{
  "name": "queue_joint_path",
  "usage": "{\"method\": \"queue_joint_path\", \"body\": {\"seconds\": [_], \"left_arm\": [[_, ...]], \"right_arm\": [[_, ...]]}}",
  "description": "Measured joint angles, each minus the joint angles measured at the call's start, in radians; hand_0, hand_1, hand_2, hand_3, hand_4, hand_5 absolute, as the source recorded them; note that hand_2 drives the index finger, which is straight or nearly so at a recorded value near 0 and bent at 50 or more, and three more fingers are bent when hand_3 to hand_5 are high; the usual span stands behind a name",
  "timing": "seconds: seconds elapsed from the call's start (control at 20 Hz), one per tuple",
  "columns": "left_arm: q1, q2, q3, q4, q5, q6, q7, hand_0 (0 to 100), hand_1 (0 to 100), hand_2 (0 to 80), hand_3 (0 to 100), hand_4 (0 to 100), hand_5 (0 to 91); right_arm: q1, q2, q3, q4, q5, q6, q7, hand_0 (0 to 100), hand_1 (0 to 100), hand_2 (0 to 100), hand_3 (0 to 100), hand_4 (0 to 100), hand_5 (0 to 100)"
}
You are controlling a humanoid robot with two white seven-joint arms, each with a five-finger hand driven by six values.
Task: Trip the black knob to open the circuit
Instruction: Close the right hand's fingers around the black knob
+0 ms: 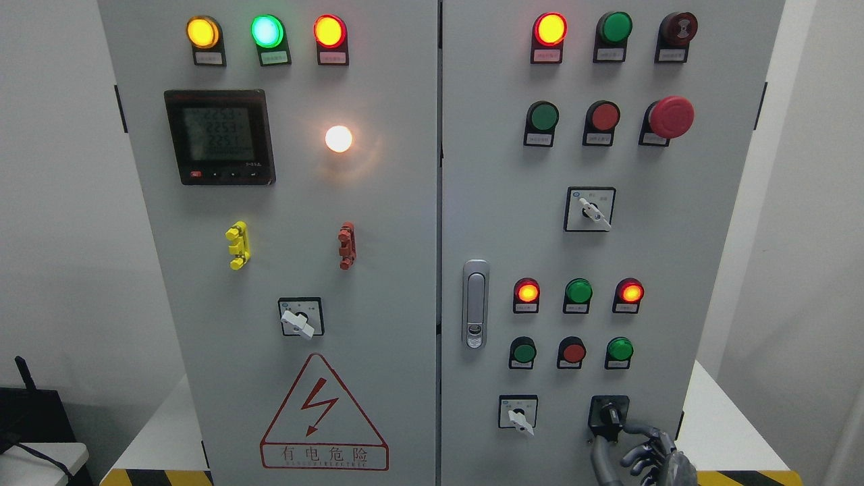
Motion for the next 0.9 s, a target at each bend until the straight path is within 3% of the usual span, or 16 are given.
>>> {"method": "queue_joint_path", "body": {"seconds": [0.9], "left_arm": [[0.0, 0.0, 0.0, 0.0, 0.0, 0.0, 0.0, 12, 39, 0.0, 0, 0, 0.0]], "right_arm": [[-0.006, 0.001, 0.003, 0.002, 0.0, 0.012, 0.0, 40, 78, 45, 83, 89, 94]]}}
